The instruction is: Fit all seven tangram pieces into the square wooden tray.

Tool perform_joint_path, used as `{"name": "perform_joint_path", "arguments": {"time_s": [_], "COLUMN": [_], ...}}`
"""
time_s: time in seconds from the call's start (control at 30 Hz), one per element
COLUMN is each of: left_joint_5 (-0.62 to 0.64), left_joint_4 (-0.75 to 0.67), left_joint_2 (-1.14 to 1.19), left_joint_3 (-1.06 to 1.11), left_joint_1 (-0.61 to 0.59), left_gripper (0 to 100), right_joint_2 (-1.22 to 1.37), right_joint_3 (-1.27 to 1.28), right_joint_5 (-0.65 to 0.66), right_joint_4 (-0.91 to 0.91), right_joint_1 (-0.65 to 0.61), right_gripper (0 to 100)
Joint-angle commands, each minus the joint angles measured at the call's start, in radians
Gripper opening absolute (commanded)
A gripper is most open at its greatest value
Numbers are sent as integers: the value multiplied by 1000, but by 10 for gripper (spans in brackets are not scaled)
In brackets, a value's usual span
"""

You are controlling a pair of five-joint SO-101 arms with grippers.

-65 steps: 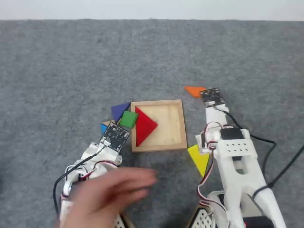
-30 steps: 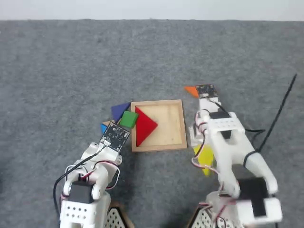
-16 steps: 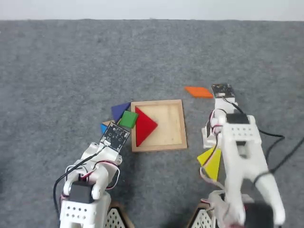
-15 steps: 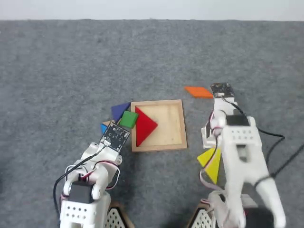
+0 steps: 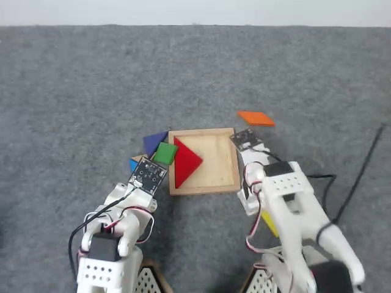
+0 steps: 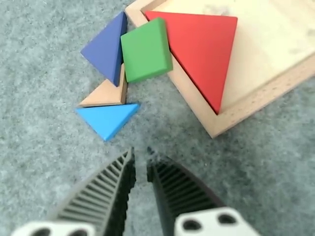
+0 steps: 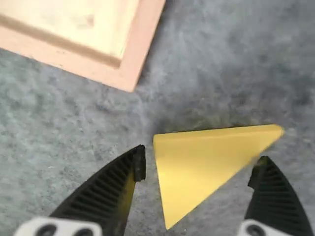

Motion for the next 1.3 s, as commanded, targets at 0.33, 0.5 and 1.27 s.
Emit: {"name": "perform_joint_path", "arguments": {"time_s": [0.33,0.5,1.27], "left_joint_5": [3,3,3], "left_joint_4": [6,6,6], "left_joint_2": [-5,-5,-5], "left_joint_3": [-8,-8,-8], "left_joint_1": [-2,-2,-2], "left_gripper": [42,42,42], "right_joint_2": [160,160,274], "right_joint_3": [-98,-213,-318], "right_joint_5": [-21,29,-221], "right_joint_4": [-139,-136,-38], "right_joint_1": [206,251,223], "right_gripper": [332,332,332]}}
